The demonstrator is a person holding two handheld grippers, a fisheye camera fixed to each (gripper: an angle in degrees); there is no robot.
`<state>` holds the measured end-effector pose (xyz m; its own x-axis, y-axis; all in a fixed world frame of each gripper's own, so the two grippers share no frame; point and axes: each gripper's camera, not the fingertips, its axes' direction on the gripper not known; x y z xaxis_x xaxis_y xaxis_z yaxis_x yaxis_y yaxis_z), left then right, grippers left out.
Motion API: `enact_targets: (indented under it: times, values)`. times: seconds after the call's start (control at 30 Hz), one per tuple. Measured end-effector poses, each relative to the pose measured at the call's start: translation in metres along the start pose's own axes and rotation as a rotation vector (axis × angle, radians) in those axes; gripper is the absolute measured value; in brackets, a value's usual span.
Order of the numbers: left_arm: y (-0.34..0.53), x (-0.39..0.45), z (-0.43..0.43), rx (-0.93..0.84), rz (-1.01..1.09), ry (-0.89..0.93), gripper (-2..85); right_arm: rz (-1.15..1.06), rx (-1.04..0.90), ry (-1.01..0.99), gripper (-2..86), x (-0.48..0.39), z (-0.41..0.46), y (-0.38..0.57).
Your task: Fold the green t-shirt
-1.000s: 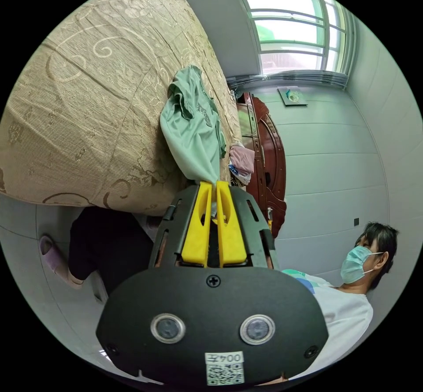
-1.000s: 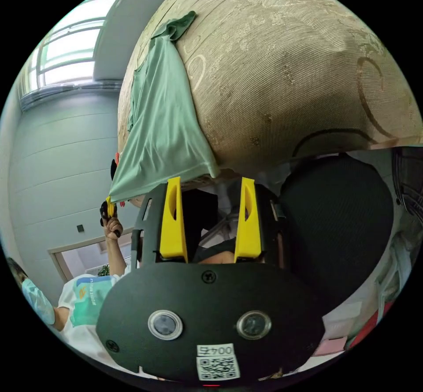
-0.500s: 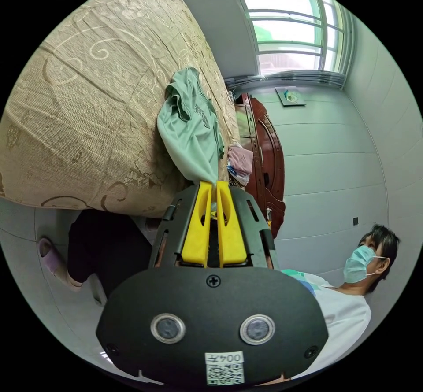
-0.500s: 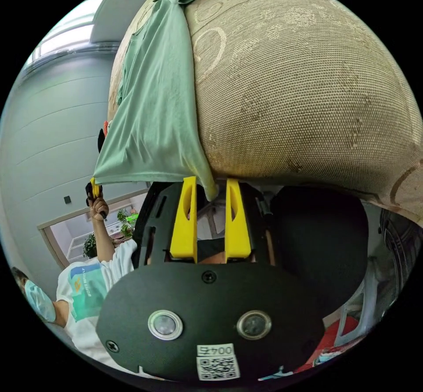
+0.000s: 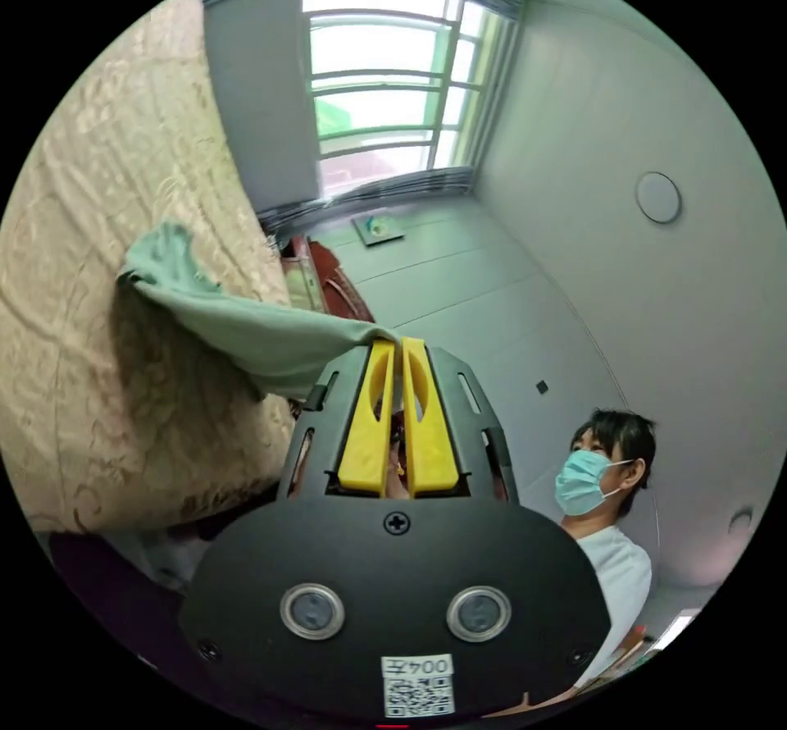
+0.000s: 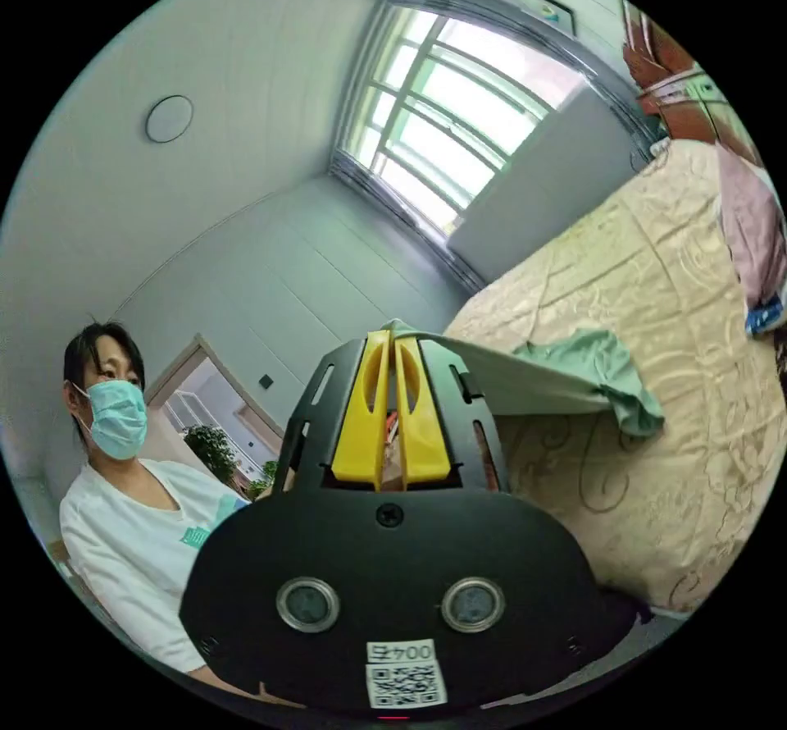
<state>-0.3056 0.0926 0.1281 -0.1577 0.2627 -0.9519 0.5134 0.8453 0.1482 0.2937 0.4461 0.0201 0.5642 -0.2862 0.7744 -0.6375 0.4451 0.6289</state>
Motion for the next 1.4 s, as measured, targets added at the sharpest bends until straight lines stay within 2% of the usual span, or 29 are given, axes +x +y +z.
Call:
enact_targets:
  times: [0.1,0.3,0.37,0.47,0.53,0.63,0.77,0.87,0.97,1.1,1.17,1.27,1.4]
  values:
    - [-0.035,0.099,0.022,-0.018,0.208,0.077,2.1,-0.214,0.088,-0.022,-0.8,-0.092,-0.022,-0.055]
    - [-0.072,0.292,0.046,0.034,0.511,-0.023,2.1,-0.435,0.183,-0.039,-0.8,-0.243,-0.056,-0.129]
    - [-0.077,0.332,0.050,0.065,0.583,-0.036,2.2,-0.500,0.178,0.004,-0.7,-0.288,-0.060,-0.149]
    - [-0.087,0.370,0.054,0.105,0.669,-0.058,2.1,-0.525,0.151,0.089,-0.7,-0.310,-0.054,-0.170]
    - [-0.100,0.368,0.058,0.113,0.673,-0.076,2.1,-0.480,0.112,0.128,-0.7,-0.298,-0.040,-0.183]
    - [-0.134,0.320,0.070,0.097,0.570,-0.116,2.0,-0.343,0.020,0.213,-0.7,-0.243,-0.002,-0.203]
    - [-0.200,0.196,0.089,0.055,0.312,-0.213,1.9,-0.061,-0.106,0.311,-0.7,-0.120,0.061,-0.236]
    - [-0.258,0.115,0.113,-0.005,0.163,-0.274,2.0,0.079,-0.091,0.350,-0.6,-0.057,0.094,-0.265]
    - [-0.321,0.098,0.144,0.002,0.176,-0.358,2.0,0.024,-0.018,0.370,-0.6,-0.062,0.119,-0.314]
    - [-0.398,0.172,0.185,0.045,0.423,-0.379,2.1,-0.220,0.046,0.439,-0.6,-0.133,0.138,-0.375]
    - [-0.409,0.204,0.190,0.070,0.525,-0.357,2.2,-0.319,0.105,0.393,-0.6,-0.166,0.136,-0.390]
    - [-0.405,0.217,0.181,0.063,0.588,-0.291,2.2,-0.357,0.078,0.357,-0.6,-0.170,0.135,-0.384]
    - [-0.367,0.155,0.150,-0.040,0.531,-0.282,2.1,-0.284,-0.058,0.364,-0.6,-0.124,0.144,-0.344]
